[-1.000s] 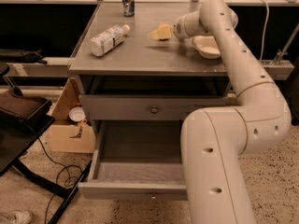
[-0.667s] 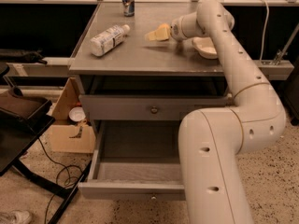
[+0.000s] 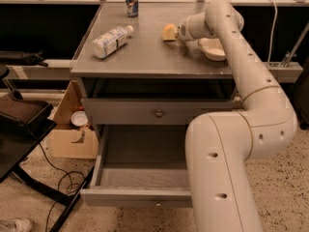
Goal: Place orange into middle drawer
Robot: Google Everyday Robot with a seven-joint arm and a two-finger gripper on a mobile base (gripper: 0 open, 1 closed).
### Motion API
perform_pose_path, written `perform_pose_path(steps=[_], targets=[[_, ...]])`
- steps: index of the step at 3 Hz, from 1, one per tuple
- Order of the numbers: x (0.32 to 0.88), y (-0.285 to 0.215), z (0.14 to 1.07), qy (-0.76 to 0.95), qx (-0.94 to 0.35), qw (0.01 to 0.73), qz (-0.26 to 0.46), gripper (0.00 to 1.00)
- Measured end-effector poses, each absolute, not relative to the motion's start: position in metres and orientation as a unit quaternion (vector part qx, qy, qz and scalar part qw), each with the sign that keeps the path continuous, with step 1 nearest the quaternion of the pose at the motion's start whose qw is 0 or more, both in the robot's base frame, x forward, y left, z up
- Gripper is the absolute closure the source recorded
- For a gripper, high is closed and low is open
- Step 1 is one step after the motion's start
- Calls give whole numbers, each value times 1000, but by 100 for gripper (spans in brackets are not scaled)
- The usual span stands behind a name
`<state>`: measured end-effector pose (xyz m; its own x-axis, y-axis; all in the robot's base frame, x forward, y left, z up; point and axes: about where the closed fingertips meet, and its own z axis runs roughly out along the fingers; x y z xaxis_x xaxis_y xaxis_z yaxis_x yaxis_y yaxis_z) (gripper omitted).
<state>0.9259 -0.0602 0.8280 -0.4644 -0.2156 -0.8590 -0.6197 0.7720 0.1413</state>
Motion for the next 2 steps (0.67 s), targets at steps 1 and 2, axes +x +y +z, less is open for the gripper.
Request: perform_pose_path(steps=[1,2], targets=[[926,-60,828,826,-253,452,224,80],[926,-60,828,826,-253,452,224,100]])
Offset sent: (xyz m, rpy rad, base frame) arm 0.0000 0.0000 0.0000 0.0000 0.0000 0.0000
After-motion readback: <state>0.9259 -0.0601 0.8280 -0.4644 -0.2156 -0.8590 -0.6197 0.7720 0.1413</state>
